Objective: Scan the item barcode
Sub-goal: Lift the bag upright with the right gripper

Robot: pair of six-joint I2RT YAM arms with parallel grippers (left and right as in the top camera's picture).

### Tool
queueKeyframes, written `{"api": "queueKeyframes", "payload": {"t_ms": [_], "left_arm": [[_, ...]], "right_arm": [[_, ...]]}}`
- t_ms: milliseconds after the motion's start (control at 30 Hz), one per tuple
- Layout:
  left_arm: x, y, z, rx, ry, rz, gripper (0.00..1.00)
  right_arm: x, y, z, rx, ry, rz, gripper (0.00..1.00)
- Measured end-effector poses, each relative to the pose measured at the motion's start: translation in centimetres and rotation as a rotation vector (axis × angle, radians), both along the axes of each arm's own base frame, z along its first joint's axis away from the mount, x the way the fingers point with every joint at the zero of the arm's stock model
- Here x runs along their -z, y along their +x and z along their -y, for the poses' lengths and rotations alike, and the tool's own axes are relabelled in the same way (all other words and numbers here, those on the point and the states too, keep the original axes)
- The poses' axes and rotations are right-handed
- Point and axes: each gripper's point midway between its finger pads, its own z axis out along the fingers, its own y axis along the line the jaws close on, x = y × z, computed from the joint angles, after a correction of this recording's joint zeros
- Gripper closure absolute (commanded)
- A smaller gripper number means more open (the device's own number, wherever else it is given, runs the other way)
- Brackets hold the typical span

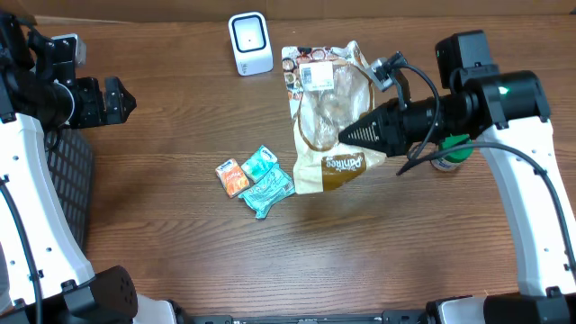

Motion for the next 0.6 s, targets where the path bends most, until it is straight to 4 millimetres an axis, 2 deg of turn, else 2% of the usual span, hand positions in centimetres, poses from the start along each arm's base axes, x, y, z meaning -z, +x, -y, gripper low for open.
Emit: {"api": "queueKeyframes", "payload": {"t_ms": [133,600], "left_arm": [[0.0,0.0,0.0,0.0,0.0,0.0,0.0],[0.0,-0.01,0.0,0.0,0.0,0.0,0.0]], "right_arm": [[0.0,-0.63,0.11,-0.026,-0.006,0.019,0.96],[-0.22,0.11,0.01,-0.033,-0.001,0.079,0.96]]}}
